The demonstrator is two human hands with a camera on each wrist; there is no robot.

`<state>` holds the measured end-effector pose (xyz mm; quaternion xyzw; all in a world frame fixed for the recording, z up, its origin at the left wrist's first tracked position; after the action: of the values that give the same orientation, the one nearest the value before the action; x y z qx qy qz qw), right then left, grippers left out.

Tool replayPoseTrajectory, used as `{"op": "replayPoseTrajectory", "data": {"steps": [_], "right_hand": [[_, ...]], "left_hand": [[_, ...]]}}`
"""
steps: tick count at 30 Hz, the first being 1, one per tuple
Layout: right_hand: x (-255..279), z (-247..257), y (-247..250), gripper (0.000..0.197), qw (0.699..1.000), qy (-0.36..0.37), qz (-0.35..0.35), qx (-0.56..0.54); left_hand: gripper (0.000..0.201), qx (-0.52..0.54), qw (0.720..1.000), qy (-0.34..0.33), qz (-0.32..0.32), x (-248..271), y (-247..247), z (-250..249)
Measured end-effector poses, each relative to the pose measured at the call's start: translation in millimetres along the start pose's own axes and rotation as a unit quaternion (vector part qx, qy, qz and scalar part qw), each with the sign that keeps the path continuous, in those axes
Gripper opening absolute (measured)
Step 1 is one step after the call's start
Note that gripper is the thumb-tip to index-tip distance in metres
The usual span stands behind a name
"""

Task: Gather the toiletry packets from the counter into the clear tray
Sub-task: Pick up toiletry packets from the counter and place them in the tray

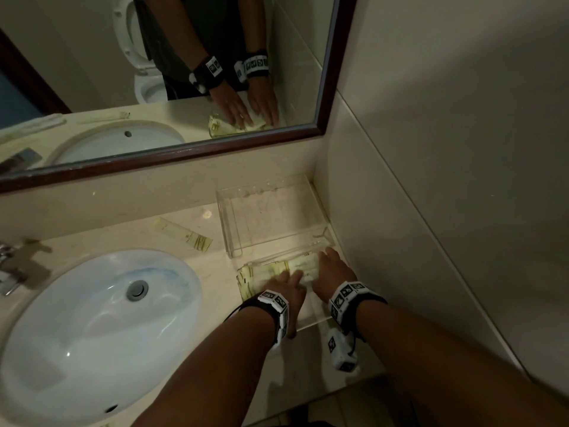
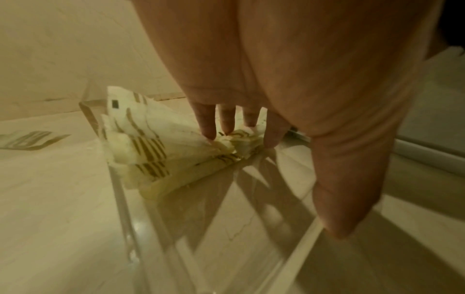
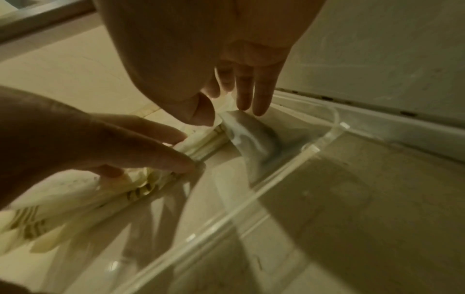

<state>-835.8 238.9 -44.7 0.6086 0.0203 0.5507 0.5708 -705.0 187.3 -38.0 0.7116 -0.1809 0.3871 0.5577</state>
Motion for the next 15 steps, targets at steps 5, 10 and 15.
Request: {"op": "replayPoseTrajectory", "data": {"steps": [5,10,15], "right_hand": [[17,-6,-5,0.059,0.998,0.021,-0.055,0.006],[26,-13,-15,0.066,0.999,0.02,-0.035,0.026],[21,-12,-21,0.085,1.0,0.009,0.0,0.013]], "left_hand": [[0.106,-0.01,1.0,0.002,-0.008,3,-1,-2],[0.099,-0.016,1.0,-0.006,-0.026,7,-3,-4],[0.085,0.041,0.995,0.012,-0.087,20,-9,3]]}}
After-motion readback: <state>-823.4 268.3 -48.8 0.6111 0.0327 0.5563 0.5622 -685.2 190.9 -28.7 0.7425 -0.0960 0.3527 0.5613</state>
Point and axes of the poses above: each hand's wrist, its own x-axis away from the middle knuckle, its own y-axis out of the back of the hand, z = x × y, the point moved 3 cm from there along -x, towards the middle knuckle, and after that the axes turned 12 degrees about z, right-handed, at the moved point
